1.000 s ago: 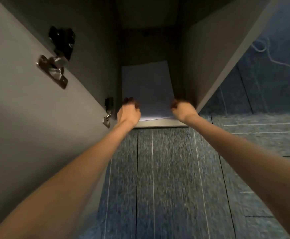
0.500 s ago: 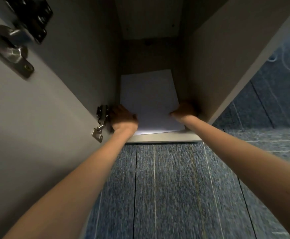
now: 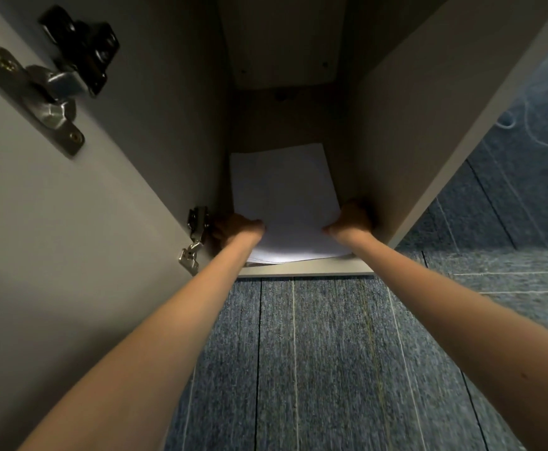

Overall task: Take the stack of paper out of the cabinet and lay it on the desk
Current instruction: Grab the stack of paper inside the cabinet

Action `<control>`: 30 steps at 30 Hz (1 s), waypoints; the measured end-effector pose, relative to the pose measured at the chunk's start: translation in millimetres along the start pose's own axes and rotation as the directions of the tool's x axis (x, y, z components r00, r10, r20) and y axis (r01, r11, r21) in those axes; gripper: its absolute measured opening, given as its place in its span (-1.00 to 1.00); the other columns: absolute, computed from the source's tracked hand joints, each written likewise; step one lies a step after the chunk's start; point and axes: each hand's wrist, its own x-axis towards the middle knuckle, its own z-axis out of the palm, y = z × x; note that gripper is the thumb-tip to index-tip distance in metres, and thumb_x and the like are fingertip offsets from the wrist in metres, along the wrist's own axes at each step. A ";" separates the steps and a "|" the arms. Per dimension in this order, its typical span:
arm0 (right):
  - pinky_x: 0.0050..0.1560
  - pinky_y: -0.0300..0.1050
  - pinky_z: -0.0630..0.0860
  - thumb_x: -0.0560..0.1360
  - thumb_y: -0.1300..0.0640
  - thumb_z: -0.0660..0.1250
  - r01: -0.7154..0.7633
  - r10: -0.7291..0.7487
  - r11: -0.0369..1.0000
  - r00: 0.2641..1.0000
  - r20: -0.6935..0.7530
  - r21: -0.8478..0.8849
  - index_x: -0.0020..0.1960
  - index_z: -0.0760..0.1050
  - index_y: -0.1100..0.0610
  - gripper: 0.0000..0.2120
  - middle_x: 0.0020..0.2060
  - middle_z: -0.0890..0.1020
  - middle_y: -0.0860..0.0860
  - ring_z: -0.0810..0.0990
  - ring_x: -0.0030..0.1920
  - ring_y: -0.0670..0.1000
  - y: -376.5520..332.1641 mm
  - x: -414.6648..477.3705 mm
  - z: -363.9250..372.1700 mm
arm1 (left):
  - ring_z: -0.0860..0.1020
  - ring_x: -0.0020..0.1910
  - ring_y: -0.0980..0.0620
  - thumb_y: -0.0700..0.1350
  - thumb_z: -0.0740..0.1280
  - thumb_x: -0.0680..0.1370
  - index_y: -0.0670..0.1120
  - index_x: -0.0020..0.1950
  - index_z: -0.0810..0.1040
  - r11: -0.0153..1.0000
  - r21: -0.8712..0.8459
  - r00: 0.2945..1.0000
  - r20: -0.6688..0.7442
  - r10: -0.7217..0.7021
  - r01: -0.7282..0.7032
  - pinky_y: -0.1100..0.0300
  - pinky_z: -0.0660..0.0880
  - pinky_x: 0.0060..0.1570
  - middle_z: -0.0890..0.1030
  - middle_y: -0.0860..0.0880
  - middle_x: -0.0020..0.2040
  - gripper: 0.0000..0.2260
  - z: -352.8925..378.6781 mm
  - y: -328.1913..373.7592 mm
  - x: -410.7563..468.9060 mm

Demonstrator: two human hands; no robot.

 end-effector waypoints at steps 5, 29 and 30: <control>0.13 0.01 0.53 0.36 0.11 0.51 0.011 -0.011 0.999 1.000 0.000 0.052 0.33 0.38 0.29 -0.37 0.24 0.54 0.21 0.53 0.25 0.22 3.0 1.8 1.1 | 0.43 0.34 -0.13 -0.15 0.37 0.50 -0.25 0.41 0.40 0.931 -0.364 0.997 0.050 0.061 -0.038 0.10 0.41 0.17 0.45 -0.14 0.38 -0.50 -8.1 4.8 -1.4; -0.09 -0.50 0.51 0.54 0.12 0.30 -0.166 -0.087 0.653 0.953 0.292 0.739 0.38 0.37 0.24 -0.56 0.30 0.50 0.09 0.55 0.18 0.06 -7.3 -22.2 -27.6 | 0.39 0.42 -0.04 -0.21 0.30 0.56 -0.10 0.48 0.31 0.646 -0.750 0.913 0.152 0.378 -0.142 0.06 0.21 0.46 0.45 -0.06 0.42 -0.51 -25.7 -37.2 -22.3; -0.33 -0.51 0.50 0.56 0.14 0.29 -0.164 -0.103 0.663 0.947 0.306 0.730 0.37 0.39 0.25 -0.59 0.26 0.52 0.08 0.60 -0.01 0.00 -9.0 -24.0 -26.5 | 0.38 0.42 -0.05 -0.21 0.31 0.56 -0.09 0.49 0.31 0.659 -0.735 0.911 0.147 0.385 -0.160 0.02 0.19 0.48 0.45 -0.07 0.43 -0.51 -25.6 -37.0 -22.3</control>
